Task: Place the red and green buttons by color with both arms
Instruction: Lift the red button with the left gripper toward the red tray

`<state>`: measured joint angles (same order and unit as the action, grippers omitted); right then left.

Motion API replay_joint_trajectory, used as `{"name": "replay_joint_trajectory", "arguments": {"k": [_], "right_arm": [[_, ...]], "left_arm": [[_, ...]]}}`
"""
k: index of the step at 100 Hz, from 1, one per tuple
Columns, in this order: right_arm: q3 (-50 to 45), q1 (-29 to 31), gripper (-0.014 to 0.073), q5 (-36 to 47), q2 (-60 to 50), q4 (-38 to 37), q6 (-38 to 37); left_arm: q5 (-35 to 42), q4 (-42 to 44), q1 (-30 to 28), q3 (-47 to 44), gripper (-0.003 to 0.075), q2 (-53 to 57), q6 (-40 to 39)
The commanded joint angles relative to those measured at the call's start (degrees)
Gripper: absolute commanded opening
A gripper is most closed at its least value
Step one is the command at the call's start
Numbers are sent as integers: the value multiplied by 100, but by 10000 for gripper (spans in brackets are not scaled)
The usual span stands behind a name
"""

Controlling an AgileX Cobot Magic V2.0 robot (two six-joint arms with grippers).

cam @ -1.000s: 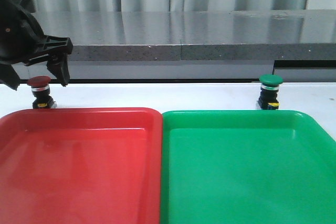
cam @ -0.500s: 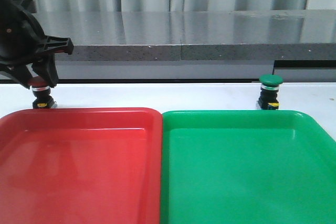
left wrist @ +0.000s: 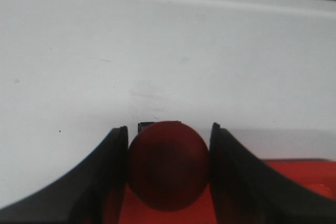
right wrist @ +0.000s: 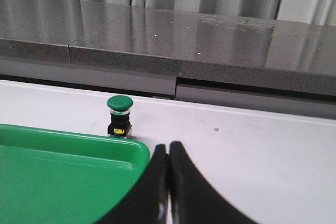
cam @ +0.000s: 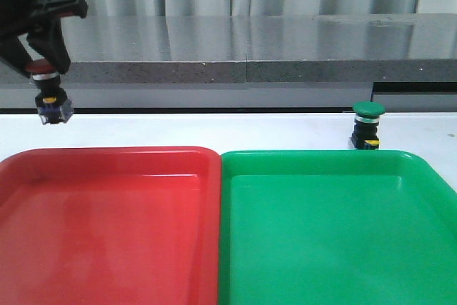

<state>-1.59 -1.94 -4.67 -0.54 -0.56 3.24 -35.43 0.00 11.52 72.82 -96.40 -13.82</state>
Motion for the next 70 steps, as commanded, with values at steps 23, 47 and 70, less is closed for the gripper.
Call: {"name": "replay_joint_trajectory", "arguments": {"k": [23, 47, 70], "right_arm": [[86, 32, -101, 509, -127, -1, -4], [86, 32, -101, 509, -127, -1, -4], [86, 32, -101, 509, -127, -1, -4]], "left_arm": [[-59, -130, 566, -55, 96, 813, -64], [269, -405, 933, -690, 96, 850, -98], [854, -569, 1225, -1197, 96, 839, -98]]}}
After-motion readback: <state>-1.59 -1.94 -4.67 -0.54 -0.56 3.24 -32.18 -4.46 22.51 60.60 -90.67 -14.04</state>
